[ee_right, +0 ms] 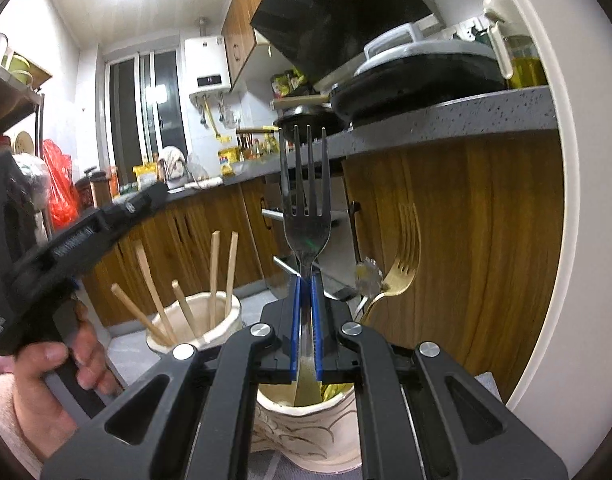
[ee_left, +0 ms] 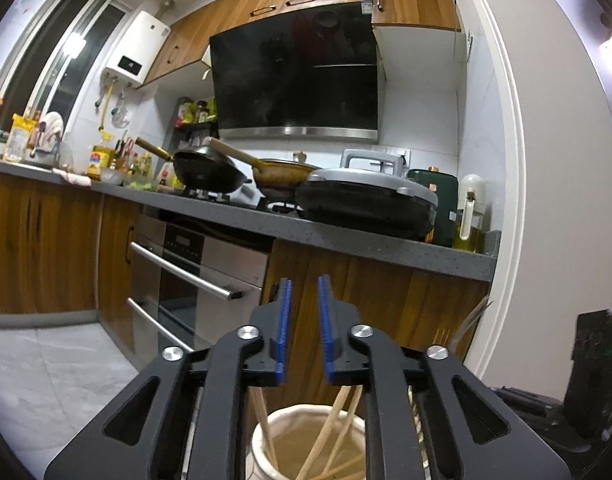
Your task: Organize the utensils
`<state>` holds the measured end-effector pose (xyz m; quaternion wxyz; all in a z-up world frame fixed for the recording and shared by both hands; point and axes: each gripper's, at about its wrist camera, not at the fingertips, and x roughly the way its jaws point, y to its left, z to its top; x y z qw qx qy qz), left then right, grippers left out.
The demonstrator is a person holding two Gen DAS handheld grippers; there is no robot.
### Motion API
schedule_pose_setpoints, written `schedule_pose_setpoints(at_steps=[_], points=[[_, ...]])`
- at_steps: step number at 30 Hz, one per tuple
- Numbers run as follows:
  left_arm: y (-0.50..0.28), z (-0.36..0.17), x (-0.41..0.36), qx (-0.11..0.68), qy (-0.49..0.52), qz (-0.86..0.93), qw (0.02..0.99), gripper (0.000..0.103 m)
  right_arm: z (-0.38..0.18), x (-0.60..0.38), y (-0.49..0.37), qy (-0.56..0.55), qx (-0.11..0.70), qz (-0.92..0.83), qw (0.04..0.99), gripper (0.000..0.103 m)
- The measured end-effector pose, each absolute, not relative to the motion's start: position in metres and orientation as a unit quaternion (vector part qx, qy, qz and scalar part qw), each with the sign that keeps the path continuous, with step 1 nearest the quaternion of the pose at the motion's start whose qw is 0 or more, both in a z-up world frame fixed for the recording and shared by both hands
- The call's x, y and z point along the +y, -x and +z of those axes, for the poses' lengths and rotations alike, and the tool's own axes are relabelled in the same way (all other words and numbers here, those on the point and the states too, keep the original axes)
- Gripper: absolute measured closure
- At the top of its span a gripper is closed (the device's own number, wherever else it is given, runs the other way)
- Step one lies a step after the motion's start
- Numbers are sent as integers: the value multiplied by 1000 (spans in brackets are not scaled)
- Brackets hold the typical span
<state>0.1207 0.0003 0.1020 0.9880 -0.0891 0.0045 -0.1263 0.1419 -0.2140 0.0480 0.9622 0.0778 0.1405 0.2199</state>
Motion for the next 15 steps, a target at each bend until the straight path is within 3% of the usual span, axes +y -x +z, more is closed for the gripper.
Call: schedule_pose_setpoints(at_steps=[11,15], points=[[-111,98,1,18,76,-118,990,83,33,-205,-157,-70,199,209,955,97],[-109,98,1,16,76,-115,990,64,32,-205,-159,-71,197,210,955,94]])
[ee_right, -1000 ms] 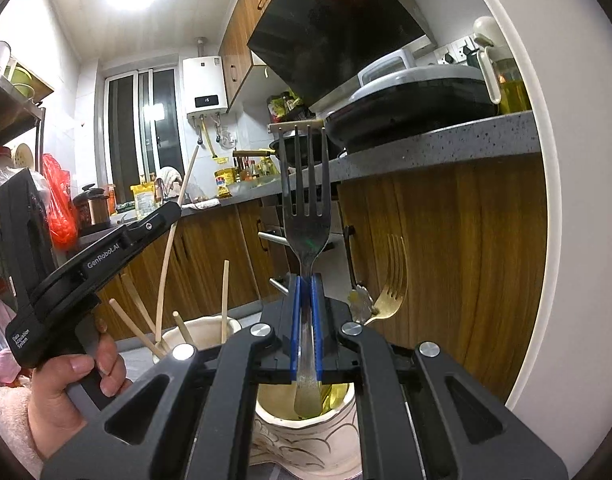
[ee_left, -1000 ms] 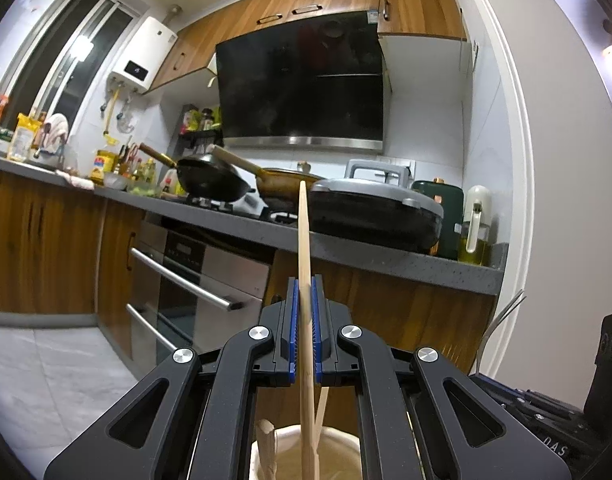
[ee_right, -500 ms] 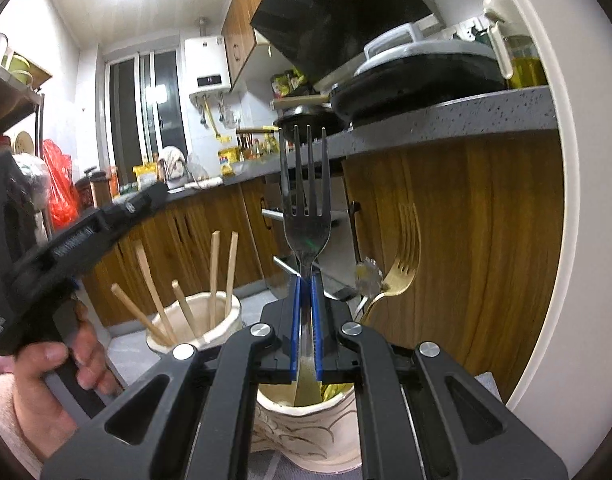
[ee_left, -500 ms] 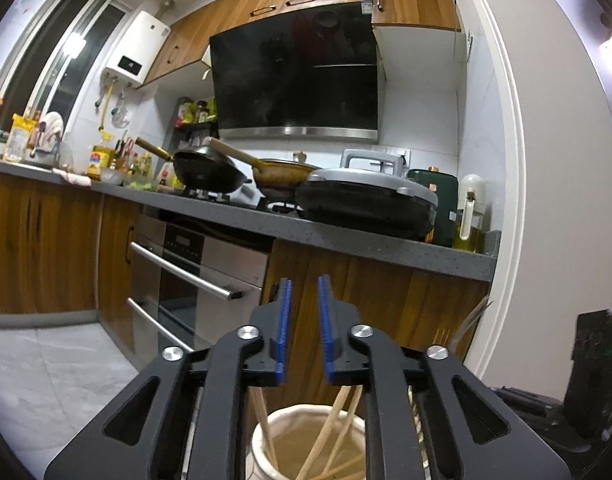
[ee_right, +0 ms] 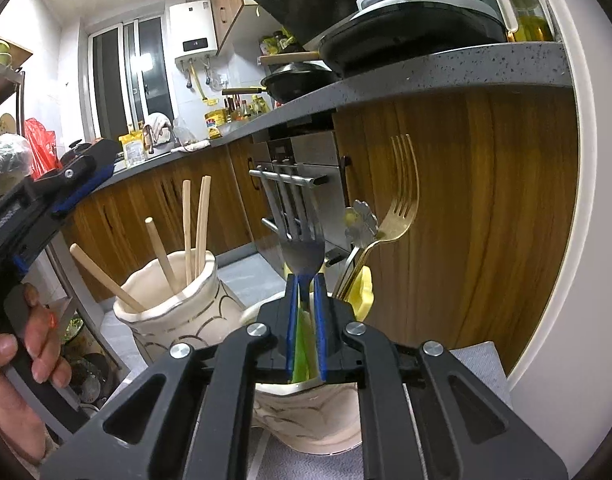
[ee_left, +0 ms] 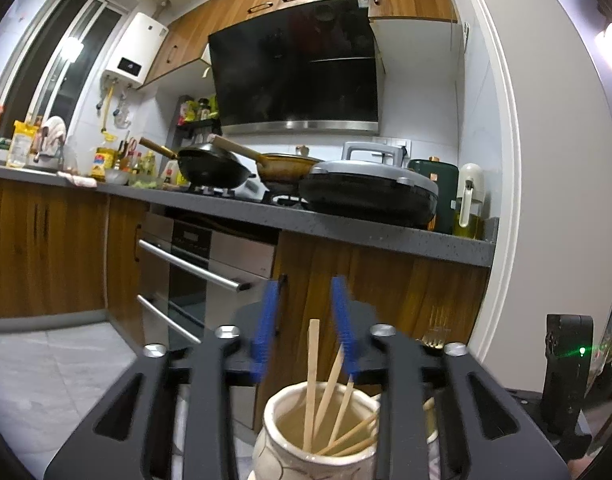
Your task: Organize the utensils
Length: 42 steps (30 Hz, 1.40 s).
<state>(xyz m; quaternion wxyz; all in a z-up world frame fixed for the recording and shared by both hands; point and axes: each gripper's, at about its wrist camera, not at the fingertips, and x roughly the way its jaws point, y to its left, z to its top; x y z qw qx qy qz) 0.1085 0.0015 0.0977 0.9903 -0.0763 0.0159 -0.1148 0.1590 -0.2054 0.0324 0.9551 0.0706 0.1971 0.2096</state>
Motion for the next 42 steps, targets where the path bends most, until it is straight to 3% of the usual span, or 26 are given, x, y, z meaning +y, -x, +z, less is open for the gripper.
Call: schedule_pose_setpoints(at_steps=[3,7,9,11,12,15,20,22,28,30,31,35,37,42], points=[[-102,95,4,20,75,-114,990,63,34,-208,-155,-81,191,210,955,82],[-89,90,7,31,71,-109,991,63,39,-215,-141,-81,179,209,958,79],[-81,87,9,40,69,-107,991,62,41,-216,-128,-74,176,211,959,69],[-71,82,10,57,65,-101,991,58,41,-215,-112,-55,170,213,961,61],[-66,79,10,68,63,-97,991,47,42,-215,-105,-48,168,212,962,60],[-48,64,7,109,48,-92,989,45,45,-213,-84,-32,161,220,962,56],[-21,44,0,153,29,-89,984,45,41,-218,-57,-28,164,231,959,42],[-13,38,-2,163,27,-89,982,33,35,-222,-51,-29,170,230,958,38],[4,24,-10,156,4,-77,985,32,16,-228,-48,-24,187,206,960,34],[4,22,-11,152,1,-70,986,29,12,-231,-46,-25,182,201,962,29],[5,21,-11,150,1,-65,986,23,11,-231,-44,-22,174,196,965,24],[6,17,-9,143,-1,-52,988,21,7,-234,-39,-21,154,197,968,12],[6,15,-9,140,-13,-44,989,14,7,-235,-39,-21,147,198,969,6],[4,9,-6,141,-13,-40,989,11,6,-228,-41,-7,144,191,971,5]])
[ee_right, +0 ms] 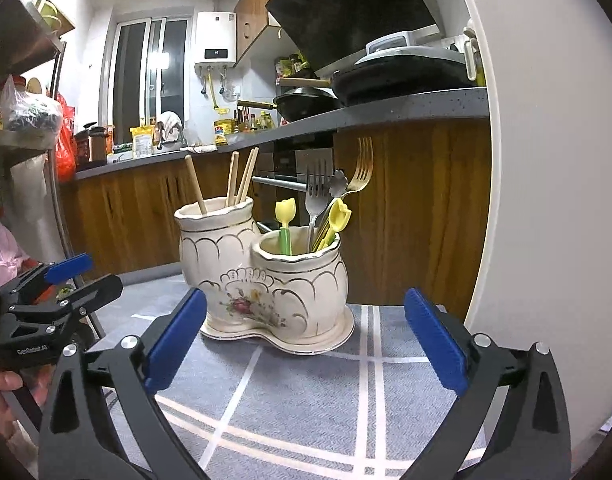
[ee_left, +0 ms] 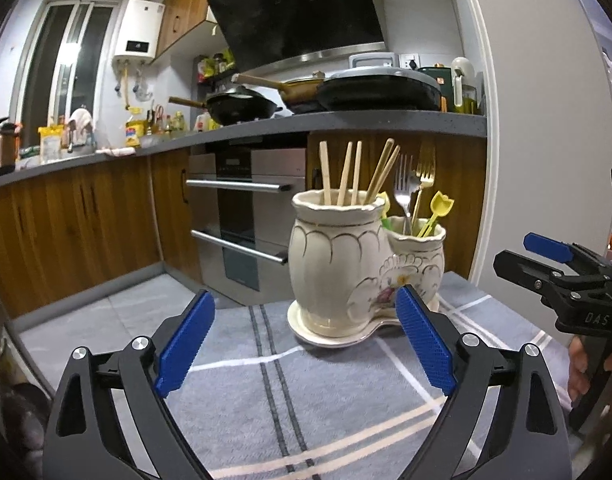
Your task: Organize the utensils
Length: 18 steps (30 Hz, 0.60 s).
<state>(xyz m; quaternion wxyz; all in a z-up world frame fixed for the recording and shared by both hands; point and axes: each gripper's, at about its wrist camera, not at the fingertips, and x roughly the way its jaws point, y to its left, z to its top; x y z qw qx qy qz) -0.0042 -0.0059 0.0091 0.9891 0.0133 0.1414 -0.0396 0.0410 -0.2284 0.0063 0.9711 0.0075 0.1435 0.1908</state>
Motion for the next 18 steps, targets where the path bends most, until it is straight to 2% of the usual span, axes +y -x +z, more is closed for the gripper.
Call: schedule_pose_setpoints(at_steps=[10,18], points=[[3,6,2,143,4,-37,989,5,0,-221,-49,14,144,175,974,5],[2,6,-5,144,-13,-36,989,5,-1,-220,-48,16,142,173,975,5]])
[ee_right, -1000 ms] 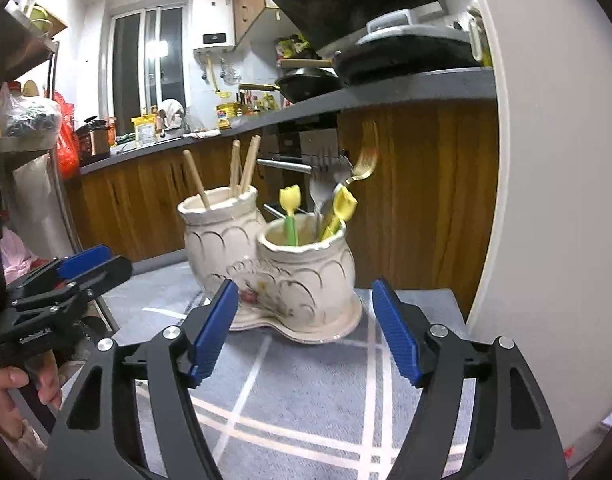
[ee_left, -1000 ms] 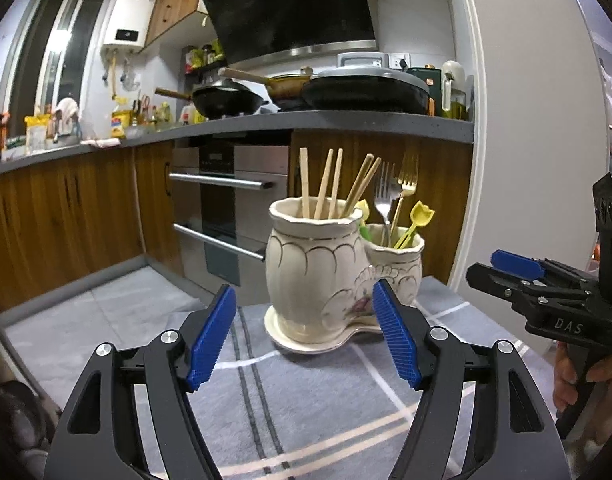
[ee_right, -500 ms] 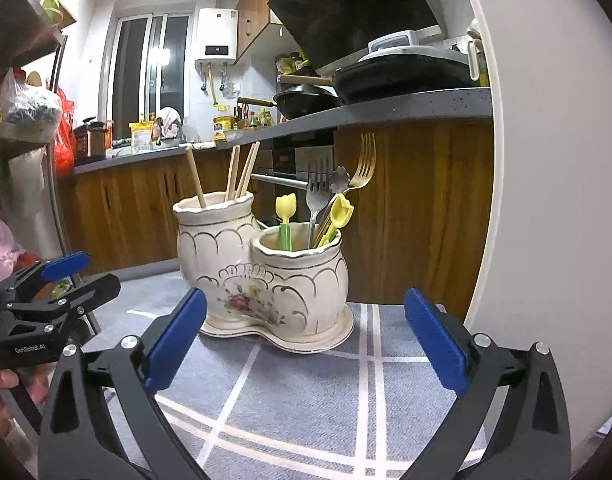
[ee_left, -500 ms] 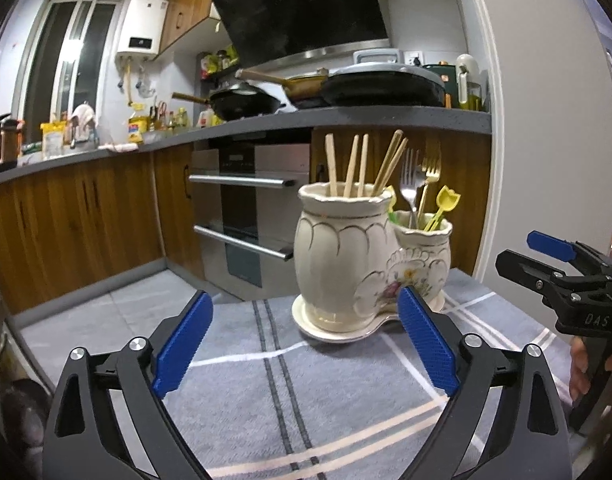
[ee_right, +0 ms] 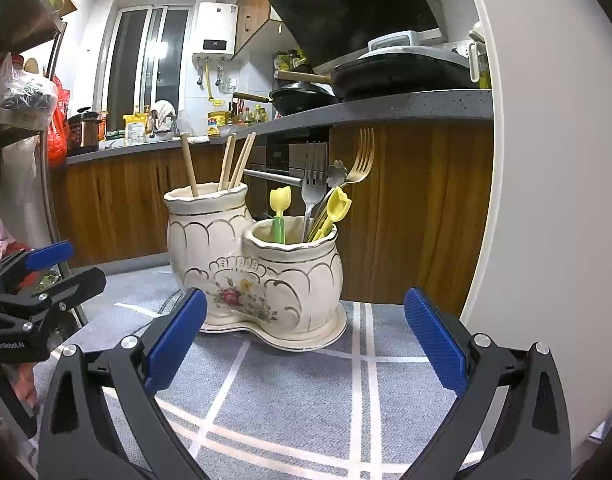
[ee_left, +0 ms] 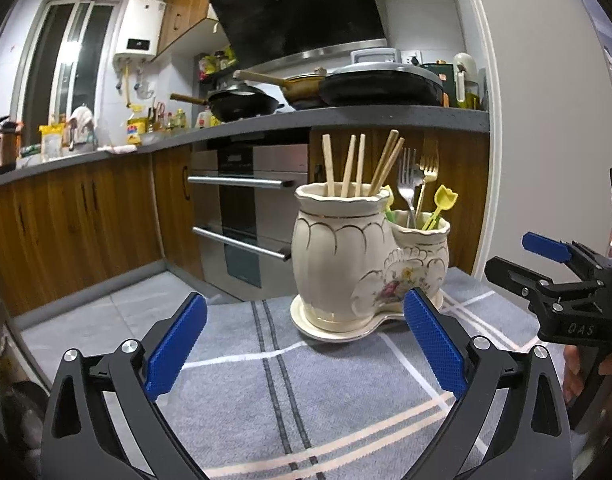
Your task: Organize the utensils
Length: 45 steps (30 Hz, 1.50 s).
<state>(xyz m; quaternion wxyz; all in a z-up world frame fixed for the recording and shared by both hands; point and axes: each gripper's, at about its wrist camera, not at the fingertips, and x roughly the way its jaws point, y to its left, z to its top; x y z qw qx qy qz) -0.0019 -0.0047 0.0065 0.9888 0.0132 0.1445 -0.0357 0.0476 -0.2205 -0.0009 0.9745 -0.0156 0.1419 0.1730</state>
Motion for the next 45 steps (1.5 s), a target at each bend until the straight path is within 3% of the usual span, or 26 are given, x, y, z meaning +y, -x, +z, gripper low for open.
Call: schedule_pose_setpoints(at_steps=[45], points=[[3,7,-9,145,-15,-41,989,5,-2,-222,-50,16,143,173,974,5]])
